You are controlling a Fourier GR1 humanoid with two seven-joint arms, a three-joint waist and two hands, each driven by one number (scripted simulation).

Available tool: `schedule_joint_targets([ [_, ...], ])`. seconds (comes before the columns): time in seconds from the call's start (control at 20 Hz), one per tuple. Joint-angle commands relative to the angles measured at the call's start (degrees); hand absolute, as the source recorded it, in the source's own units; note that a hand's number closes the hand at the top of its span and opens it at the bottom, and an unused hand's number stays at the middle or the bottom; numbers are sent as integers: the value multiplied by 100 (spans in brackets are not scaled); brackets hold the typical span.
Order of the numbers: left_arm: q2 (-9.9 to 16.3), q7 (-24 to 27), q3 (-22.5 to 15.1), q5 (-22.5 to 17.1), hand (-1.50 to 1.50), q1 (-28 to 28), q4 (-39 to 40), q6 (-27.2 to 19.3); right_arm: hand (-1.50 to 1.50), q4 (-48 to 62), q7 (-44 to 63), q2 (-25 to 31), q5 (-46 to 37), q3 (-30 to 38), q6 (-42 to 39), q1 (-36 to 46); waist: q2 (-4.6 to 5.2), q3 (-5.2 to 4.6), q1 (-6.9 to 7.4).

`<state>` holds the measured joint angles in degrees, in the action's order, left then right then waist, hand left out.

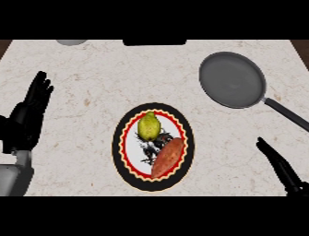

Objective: Pick the sweet potato from the plate and place it in the pan

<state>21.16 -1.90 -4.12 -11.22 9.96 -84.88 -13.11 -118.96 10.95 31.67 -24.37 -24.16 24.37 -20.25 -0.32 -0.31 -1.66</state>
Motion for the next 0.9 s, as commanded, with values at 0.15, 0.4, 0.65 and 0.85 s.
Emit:
schedule_joint_targets([
  [0.15, -159, -58, -56, -13, 0, 151, 45, 80, -150, -2139, 2980, 675, -553, 114, -1394, 464, 35, 2, 167],
  [0.4, -148, -64, 11, 69, 0, 496, 355, 180, -150, -2016, 4484, 469, -537, 66, -2368, 2354, 57, 8, 256],
  [0.65, -332, -139, -113, 283, 0, 115, -87, 84, -150, -1147, 5074, -505, -54, -124, -2904, 3796, 37, 24, 250],
  [0.85, -108, -74, 273, 133, 0, 299, 174, 385, -150, -682, 4873, -1280, -512, -992, -2665, 3701, 33, 27, 207],
])
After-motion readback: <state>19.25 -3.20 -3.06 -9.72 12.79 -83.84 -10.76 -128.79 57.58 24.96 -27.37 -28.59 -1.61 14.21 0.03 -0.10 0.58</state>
